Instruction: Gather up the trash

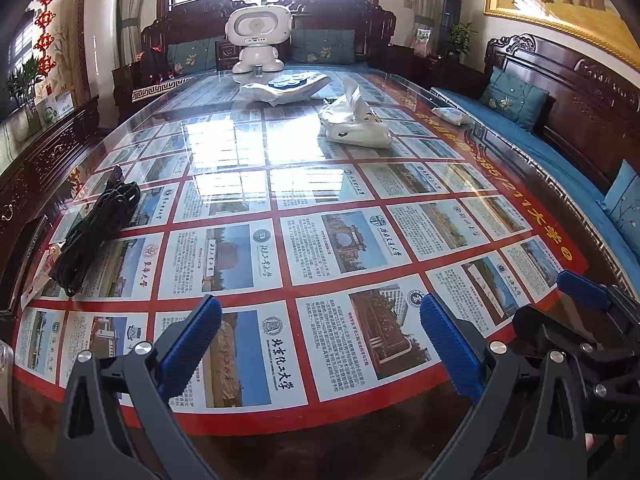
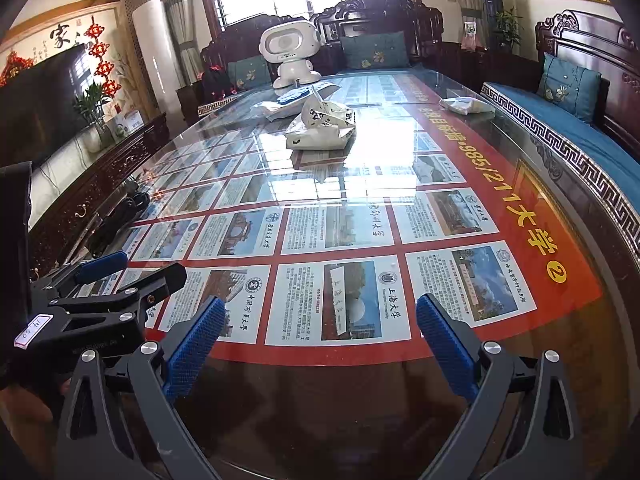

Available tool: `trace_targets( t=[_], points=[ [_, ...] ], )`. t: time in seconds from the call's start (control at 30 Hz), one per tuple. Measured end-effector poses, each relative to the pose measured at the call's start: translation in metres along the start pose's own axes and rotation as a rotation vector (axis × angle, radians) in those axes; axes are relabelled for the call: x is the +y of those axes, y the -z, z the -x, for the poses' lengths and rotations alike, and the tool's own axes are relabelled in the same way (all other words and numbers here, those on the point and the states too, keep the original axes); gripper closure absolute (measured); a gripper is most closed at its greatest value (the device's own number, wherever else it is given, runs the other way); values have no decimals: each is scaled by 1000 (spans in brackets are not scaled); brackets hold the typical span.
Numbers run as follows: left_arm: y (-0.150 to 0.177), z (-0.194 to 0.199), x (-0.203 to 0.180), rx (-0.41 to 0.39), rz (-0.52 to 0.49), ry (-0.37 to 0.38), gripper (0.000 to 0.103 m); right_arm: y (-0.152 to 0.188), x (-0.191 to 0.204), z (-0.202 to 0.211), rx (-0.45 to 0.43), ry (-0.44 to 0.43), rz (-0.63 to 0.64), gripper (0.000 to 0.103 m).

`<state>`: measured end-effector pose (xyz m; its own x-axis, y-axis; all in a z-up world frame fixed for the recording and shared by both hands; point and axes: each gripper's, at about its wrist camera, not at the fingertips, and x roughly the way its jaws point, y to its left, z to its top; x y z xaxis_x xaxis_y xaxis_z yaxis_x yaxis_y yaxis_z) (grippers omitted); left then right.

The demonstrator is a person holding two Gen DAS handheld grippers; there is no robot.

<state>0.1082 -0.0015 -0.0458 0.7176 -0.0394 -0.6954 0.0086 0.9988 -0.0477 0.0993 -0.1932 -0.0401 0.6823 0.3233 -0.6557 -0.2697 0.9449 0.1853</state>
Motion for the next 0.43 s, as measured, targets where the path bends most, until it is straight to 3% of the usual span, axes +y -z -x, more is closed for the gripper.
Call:
trace_targets(
  t=[0.43],
  points=[
    [-3, -2, -5, 12, -18, 29, 4, -11, 0, 0, -18, 5, 13, 10]
  ],
)
